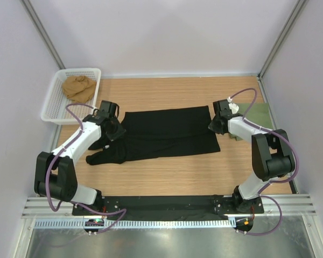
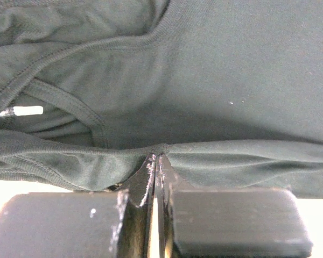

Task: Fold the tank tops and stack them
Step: Fold the tank top

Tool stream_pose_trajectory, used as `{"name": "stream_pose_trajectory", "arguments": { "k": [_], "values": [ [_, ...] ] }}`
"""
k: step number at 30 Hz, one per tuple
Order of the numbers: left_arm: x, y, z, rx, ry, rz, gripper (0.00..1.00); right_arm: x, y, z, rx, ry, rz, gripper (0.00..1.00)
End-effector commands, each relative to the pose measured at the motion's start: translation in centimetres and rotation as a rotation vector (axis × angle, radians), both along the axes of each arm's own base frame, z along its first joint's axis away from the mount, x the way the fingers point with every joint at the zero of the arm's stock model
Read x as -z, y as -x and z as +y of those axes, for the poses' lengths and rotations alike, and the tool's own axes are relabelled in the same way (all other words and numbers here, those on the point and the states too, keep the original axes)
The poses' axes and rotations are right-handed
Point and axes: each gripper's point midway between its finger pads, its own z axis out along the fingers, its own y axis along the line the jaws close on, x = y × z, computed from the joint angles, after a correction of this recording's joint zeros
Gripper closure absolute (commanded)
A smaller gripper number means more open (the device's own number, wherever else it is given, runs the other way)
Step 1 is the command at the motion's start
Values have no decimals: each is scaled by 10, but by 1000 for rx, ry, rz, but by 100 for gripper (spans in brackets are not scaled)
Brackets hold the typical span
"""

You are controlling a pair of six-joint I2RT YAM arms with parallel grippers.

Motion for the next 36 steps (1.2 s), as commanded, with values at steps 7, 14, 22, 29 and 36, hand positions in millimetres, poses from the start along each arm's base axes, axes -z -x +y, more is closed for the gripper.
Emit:
{"name": "stream_pose_trajectory", "arguments": {
  "k": [7,14,22,29,36],
  "values": [
    [10,-23,9,-48,-40,-30,100,-28,-25,-18,107,46,-106,99],
    [18,-32,19,-70,-96,-30,100,-24,-32,-17,98,51,-93,84],
    [35,-42,11,-13,-76,-45,65,-42,-38,-20,118,62,-146,62],
    [-11,-57,7,-9,-36,-238,35,-70,-54,-13,60,49,-223,62],
    [-42,-97,8,-5,-55,-386,21,-101,-95,0,-109,93,-310,63]
  ]
}}
